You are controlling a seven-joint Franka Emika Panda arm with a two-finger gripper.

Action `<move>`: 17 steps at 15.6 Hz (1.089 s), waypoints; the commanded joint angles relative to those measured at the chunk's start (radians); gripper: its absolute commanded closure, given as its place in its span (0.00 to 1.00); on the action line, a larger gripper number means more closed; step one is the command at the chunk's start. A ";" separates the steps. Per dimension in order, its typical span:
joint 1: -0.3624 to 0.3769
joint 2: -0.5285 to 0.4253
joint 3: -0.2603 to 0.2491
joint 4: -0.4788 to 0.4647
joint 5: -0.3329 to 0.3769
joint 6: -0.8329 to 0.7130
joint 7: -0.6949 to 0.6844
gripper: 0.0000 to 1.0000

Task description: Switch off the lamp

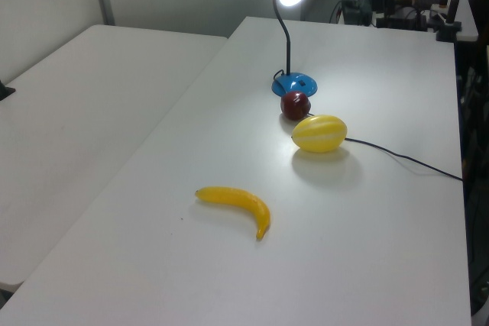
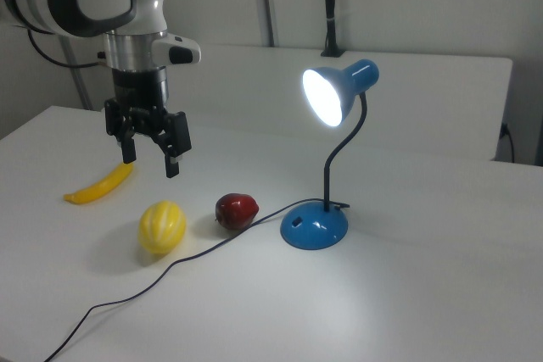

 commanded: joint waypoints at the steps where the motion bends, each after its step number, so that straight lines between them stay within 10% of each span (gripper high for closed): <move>1: -0.007 -0.008 -0.001 0.004 0.017 -0.022 -0.015 0.00; 13: -0.007 -0.007 -0.003 0.004 0.017 -0.015 -0.014 0.02; 15: -0.007 -0.007 -0.001 0.004 0.017 -0.015 -0.014 0.25; 17: -0.010 -0.005 -0.003 0.004 0.022 -0.004 -0.007 0.69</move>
